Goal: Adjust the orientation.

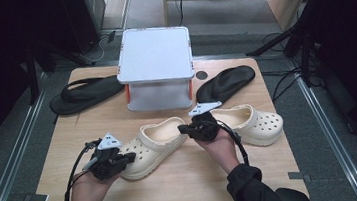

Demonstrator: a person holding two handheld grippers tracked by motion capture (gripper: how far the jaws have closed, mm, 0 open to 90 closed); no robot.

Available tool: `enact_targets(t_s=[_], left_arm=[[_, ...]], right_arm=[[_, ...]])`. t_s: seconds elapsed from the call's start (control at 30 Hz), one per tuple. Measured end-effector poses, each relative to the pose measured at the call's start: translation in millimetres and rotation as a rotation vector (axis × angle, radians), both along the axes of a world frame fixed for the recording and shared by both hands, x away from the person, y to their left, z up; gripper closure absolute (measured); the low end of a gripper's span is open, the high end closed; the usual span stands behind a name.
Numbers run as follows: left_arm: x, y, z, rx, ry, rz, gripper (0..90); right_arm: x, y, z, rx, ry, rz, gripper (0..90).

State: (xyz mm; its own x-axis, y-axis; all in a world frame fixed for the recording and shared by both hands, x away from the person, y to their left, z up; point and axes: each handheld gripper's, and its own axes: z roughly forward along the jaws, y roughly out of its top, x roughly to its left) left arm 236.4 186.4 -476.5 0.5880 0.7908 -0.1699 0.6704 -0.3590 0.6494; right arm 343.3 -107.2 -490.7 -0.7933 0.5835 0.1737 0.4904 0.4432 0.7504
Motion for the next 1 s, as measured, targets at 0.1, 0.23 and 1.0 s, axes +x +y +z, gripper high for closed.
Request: enact_targets(t_s=[0.1,0.23,1.0], left_arm=[[-0.6,-0.9,-2.9,-0.013,0.001,-0.006,90.0],[-0.3,0.2,-3.6,-0.018,0.009,-0.004,90.0],[22.2,4.6,-3.0,0.036,-0.007,0.031,90.0]], right_arm=[[4.8,7.2,-1.6,-0.004,0.006,0.014,90.0],[5.1,14.9,-8.2,-0.048,0.01,0.031,90.0],[0.3,17.3,-9.9,-0.075,0.031,0.06,90.0]])
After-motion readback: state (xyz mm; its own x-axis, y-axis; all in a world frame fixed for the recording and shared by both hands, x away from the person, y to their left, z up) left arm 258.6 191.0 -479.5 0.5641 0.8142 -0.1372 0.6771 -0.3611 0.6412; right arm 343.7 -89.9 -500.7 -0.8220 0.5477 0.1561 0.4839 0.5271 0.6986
